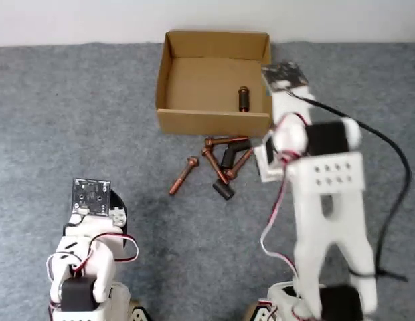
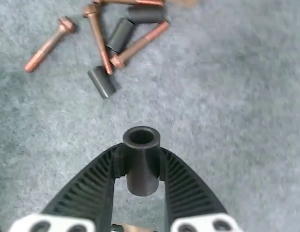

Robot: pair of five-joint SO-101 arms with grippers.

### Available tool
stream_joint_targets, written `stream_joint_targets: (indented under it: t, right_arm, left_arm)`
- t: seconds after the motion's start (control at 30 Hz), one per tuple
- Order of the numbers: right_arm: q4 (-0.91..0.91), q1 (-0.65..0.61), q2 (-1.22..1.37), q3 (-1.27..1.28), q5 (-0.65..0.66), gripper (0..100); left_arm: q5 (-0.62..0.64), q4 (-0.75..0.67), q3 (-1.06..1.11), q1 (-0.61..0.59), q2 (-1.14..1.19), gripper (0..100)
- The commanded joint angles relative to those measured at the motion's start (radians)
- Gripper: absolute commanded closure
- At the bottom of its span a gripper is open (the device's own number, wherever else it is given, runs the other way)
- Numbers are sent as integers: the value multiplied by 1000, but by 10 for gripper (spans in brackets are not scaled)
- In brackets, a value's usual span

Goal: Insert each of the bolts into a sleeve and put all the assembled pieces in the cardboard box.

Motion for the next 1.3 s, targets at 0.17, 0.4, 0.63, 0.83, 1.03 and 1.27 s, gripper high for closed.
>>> stream_joint_targets:
  t: [0.17, 0.4, 0.63, 0.83, 1.03, 1.27]
  right_arm:
    - [39, 125, -285, 175, -75, 991]
    - [38, 130, -372, 272, -75, 991]
    - [12, 130, -384, 364, -78, 991]
    - [12, 130, -384, 371, -78, 991]
    - [12, 130, -384, 371, -78, 991]
    - [13, 156, -384, 371, -78, 991]
  left_arm:
    - [0, 8, -278, 61, 270, 995]
    - [0, 15, -578, 215, 727, 995]
    - [-6, 0, -750, 249, 1138, 995]
    - [-135, 2, -924, 319, 1479, 994]
    - [-146, 75, -1159, 365, 1781, 991]
    - [-143, 305, -1566, 374, 2119, 881]
